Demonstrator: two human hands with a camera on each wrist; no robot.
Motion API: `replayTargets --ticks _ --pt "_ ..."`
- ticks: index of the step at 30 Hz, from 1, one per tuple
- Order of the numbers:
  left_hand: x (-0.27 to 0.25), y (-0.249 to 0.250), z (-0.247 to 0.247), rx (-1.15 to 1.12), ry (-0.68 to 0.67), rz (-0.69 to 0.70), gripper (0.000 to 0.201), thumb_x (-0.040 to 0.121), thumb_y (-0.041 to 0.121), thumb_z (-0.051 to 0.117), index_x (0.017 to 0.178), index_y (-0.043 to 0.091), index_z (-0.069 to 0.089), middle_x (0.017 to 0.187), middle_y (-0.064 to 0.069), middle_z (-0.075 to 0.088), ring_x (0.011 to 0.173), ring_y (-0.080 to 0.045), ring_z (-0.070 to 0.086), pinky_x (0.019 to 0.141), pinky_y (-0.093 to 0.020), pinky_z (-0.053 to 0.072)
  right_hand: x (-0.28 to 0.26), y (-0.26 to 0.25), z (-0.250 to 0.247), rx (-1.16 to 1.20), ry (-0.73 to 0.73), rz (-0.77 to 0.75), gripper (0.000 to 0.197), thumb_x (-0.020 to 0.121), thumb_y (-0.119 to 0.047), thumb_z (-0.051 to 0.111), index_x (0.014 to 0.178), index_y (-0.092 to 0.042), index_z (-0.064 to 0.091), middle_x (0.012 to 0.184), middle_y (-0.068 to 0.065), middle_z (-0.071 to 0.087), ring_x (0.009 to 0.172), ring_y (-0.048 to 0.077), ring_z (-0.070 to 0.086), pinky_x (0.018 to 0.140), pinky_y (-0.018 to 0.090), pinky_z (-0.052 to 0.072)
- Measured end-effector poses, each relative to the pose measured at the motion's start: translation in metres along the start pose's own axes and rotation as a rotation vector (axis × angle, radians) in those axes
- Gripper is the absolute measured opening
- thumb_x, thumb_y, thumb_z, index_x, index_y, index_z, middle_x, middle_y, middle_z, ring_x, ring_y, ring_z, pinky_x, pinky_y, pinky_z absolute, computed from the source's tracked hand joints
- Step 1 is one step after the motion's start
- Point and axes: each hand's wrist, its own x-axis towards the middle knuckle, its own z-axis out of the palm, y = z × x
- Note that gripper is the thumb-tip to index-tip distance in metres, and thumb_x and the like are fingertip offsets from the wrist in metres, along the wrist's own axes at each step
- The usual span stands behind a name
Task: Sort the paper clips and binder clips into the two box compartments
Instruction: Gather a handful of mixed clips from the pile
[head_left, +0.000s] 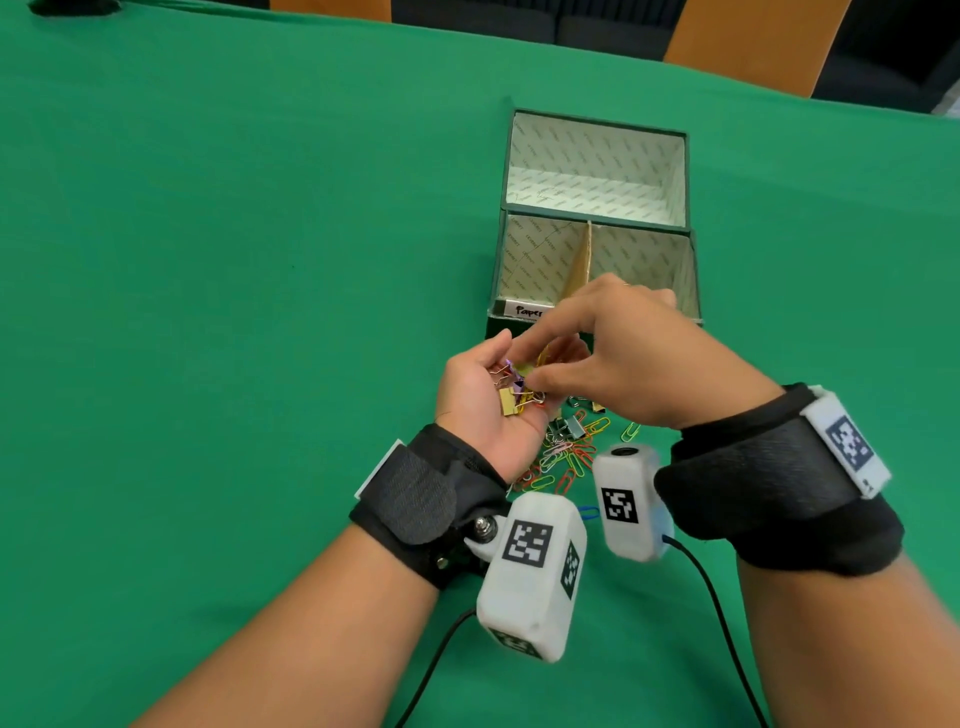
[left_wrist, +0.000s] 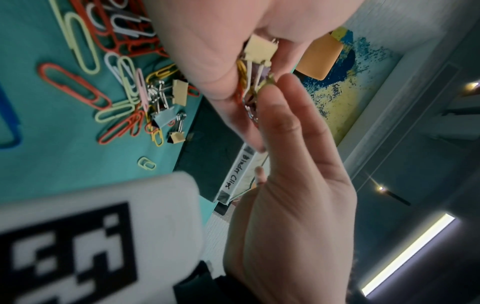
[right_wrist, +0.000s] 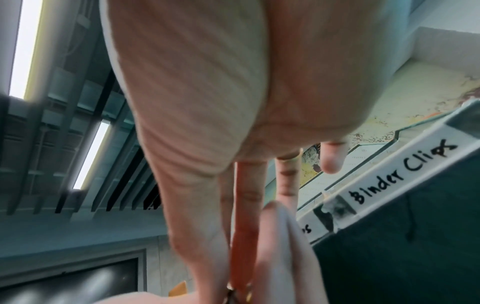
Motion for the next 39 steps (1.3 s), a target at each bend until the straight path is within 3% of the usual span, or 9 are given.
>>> replayTargets --ticks 5,10,14,21,25,29,34,37,39 --pt "0.0 0.0 0.001 -0.003 -0.001 0.013 0.035 0.1 0.02 0.037 0.094 -0.004 0.062 0.085 -0.018 0.067 0.071 -0.025 0.069 0.063 -0.029 0.059 0.002 0.004 0.002 -0.012 0.039 0.03 0.008 0.081 -0.043 0.07 0.088 -0.045 0.07 0.078 -0.025 0.066 0.096 0.005 0.054 0.095 0.042 0.03" --pt "0.0 -0.002 -0.001 0.03 0.059 0.036 0.028 0.098 0.018 0.04 0.088 0.002 0.061 0.068 -0.01 0.067 0.056 -0.02 0.066 0.055 -0.025 0.055 0.005 -0.003 0.014 -0.128 0.051 0.043 0.015 0.082 -0.045 0.068 0.097 -0.05 0.068 0.078 -0.022 0.064 0.104 0.01 0.046 0.081 0.038 0.022" --pt "-0.001 0.001 -0.001 0.029 0.058 0.058 0.027 0.098 0.019 0.041 0.092 0.003 0.062 0.072 -0.01 0.069 0.061 -0.021 0.068 0.057 -0.026 0.056 0.008 -0.006 0.022 -0.068 0.111 0.088 0.006 0.08 -0.042 0.07 0.085 -0.044 0.068 0.077 -0.021 0.067 0.103 0.008 0.05 0.078 0.038 0.02" --pt "-0.001 0.004 0.002 -0.034 -0.015 0.041 0.033 0.098 0.019 0.038 0.096 -0.005 0.06 0.087 -0.019 0.067 0.074 -0.027 0.067 0.072 -0.038 0.058 0.005 0.003 0.002 0.167 0.114 0.09 0.013 0.076 -0.045 0.073 0.089 -0.042 0.071 0.077 -0.026 0.069 0.093 -0.004 0.061 0.094 0.04 0.034" --pt "0.0 0.005 0.001 -0.068 -0.014 -0.001 0.045 0.099 0.019 0.038 0.089 -0.013 0.067 0.086 -0.023 0.068 0.073 -0.032 0.07 0.071 -0.042 0.06 0.007 0.02 -0.01 0.441 0.424 0.043 0.015 0.076 -0.028 0.078 0.088 -0.032 0.071 0.082 -0.015 0.072 0.084 -0.001 0.066 0.09 0.036 0.053" --pt "-0.001 0.005 0.0 -0.057 -0.022 -0.022 0.045 0.099 0.02 0.037 0.093 -0.014 0.066 0.085 -0.023 0.068 0.071 -0.032 0.07 0.069 -0.04 0.06 0.005 0.044 -0.019 0.307 0.743 0.189 0.011 0.075 -0.04 0.073 0.082 -0.04 0.064 0.079 -0.023 0.067 0.085 0.004 0.064 0.091 0.044 0.048" --pt "-0.001 0.004 0.001 -0.03 -0.004 -0.018 0.042 0.099 0.02 0.038 0.095 -0.012 0.065 0.085 -0.022 0.068 0.072 -0.031 0.069 0.069 -0.039 0.06 0.0 0.052 -0.017 -0.052 0.389 0.449 0.015 0.082 -0.046 0.068 0.071 -0.039 0.062 0.085 -0.013 0.061 0.112 0.02 0.052 0.083 0.036 0.019" --pt "-0.002 0.004 0.002 -0.017 0.005 -0.019 0.043 0.099 0.02 0.038 0.095 -0.012 0.065 0.086 -0.022 0.068 0.073 -0.031 0.069 0.07 -0.038 0.06 -0.001 0.04 -0.025 0.083 0.512 0.353 0.013 0.084 -0.047 0.065 0.072 -0.04 0.064 0.07 -0.027 0.056 0.1 0.013 0.056 0.091 0.035 0.027" --pt "-0.002 0.004 0.002 -0.001 0.011 -0.012 0.043 0.099 0.02 0.038 0.096 -0.012 0.065 0.086 -0.022 0.068 0.073 -0.031 0.069 0.071 -0.039 0.06 -0.001 0.03 -0.026 0.19 0.472 0.219 0.011 0.077 -0.054 0.063 0.072 -0.045 0.067 0.068 -0.03 0.062 0.089 0.006 0.061 0.098 0.048 0.039"
